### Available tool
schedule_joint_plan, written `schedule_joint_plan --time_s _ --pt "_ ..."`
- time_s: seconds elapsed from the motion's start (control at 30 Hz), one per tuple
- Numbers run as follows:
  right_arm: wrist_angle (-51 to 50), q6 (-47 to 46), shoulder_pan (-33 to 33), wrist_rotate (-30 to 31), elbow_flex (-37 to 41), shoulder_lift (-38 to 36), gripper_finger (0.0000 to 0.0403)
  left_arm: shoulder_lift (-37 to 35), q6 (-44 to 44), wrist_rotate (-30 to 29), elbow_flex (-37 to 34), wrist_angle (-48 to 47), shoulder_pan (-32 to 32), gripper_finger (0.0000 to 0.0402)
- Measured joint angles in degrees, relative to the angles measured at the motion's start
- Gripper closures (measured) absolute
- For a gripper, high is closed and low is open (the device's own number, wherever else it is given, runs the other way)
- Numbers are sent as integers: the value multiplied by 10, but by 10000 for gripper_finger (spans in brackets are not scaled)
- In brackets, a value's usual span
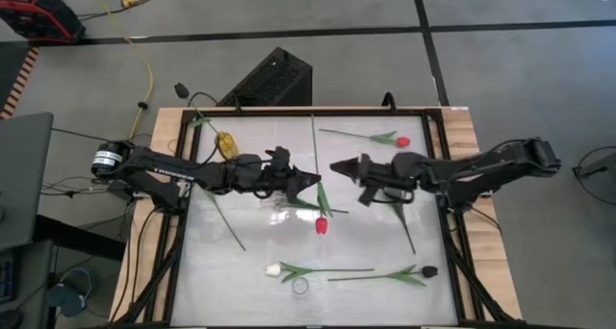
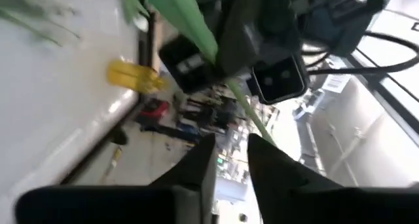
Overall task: Sort flowers into vase by color
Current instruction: Put the bottom red tulip into the yellow vase
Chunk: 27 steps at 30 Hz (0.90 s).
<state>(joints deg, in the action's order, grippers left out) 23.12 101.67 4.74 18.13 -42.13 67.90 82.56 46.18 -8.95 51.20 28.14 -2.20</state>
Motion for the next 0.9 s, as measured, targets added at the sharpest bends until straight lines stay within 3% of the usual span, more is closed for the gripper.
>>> schedule_joint_plan --time_s 0.23,0.47,0.63,0.83,0.9 --pt "105 82 -13 -2 -14 68 219 0 1 0 0 -11 -5 402" --pt "173 117 -13 -15 -13 121 217 1 2 8 0 -34 -1 401" --pt "199 147 -13 -13 -13 152 251 1 1 10 0 -37 -1 402" --pt "181 132 -13 7 -14 156 370 1 -1 -1 0 -49 -1 397" --pt "160 122 -11 29 -14 149 377 1 -12 -7 0 -51 2 390"
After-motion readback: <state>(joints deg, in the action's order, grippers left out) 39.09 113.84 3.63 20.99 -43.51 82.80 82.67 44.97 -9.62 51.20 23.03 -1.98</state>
